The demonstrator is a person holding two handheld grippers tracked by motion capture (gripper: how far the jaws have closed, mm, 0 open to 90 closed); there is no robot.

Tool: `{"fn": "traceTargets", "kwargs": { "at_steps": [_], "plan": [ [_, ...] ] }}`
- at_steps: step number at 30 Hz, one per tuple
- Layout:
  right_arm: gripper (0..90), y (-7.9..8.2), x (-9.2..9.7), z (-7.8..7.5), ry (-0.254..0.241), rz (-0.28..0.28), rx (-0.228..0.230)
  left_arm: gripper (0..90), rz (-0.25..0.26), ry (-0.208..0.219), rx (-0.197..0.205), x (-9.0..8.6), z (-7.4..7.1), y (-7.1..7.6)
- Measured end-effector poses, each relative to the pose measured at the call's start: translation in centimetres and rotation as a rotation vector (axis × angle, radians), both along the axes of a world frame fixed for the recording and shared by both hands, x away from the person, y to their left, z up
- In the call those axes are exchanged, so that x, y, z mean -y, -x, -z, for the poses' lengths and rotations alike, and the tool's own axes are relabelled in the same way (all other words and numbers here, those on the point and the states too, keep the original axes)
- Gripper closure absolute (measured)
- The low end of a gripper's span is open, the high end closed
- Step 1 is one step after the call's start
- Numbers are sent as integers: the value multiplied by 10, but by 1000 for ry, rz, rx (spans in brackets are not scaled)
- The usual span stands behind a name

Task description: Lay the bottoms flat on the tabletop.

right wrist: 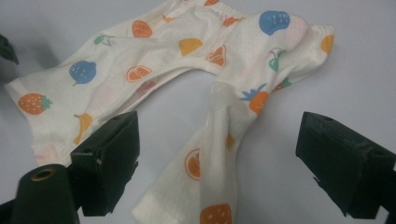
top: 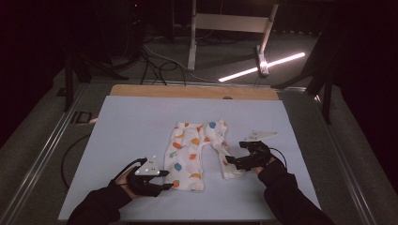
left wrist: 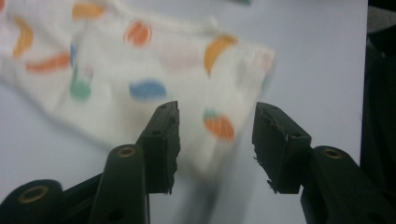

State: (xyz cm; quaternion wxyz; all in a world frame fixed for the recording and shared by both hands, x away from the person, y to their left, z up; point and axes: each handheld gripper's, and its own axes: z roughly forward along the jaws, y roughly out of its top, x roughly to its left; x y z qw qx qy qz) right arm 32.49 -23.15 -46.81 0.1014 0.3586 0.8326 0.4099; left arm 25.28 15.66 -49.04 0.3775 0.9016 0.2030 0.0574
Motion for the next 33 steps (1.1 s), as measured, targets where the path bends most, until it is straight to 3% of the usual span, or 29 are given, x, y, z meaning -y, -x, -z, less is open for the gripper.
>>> {"fn": "traceTargets", "kwargs": {
  "at_steps": [4, 10, 14, 18, 24, 29, 31, 33],
  "plan": [
    [138, -1, -1, 1, 5, -3, -2, 541, -12, -44, -13, -9, 10, 6],
    [138, -1, 0, 2, 3, -3, -4, 628, 9, -110, 8, -3, 19, 7],
    [138, -1, 1, 2, 5, -3, -3, 694, -4, -116, 2, -3, 20, 6],
    [138, -2, 1, 3, 1, 1, -5, 697, -19, -124, 11, 1, 19, 6],
    [138, -2, 1, 2, 2, 3, -4, 894, -61, -157, 23, 1, 15, 6],
    [138, -2, 2, 2, 0, 10, -7, 897, -50, -209, 88, 0, -1, 10],
    [138, -2, 2, 1, 4, 12, -7, 897, -46, -254, 135, 1, -9, 13],
    [138, -2, 2, 1, 3, 13, -2, 897, -36, -282, 156, 2, -16, 16]
  ]
}}
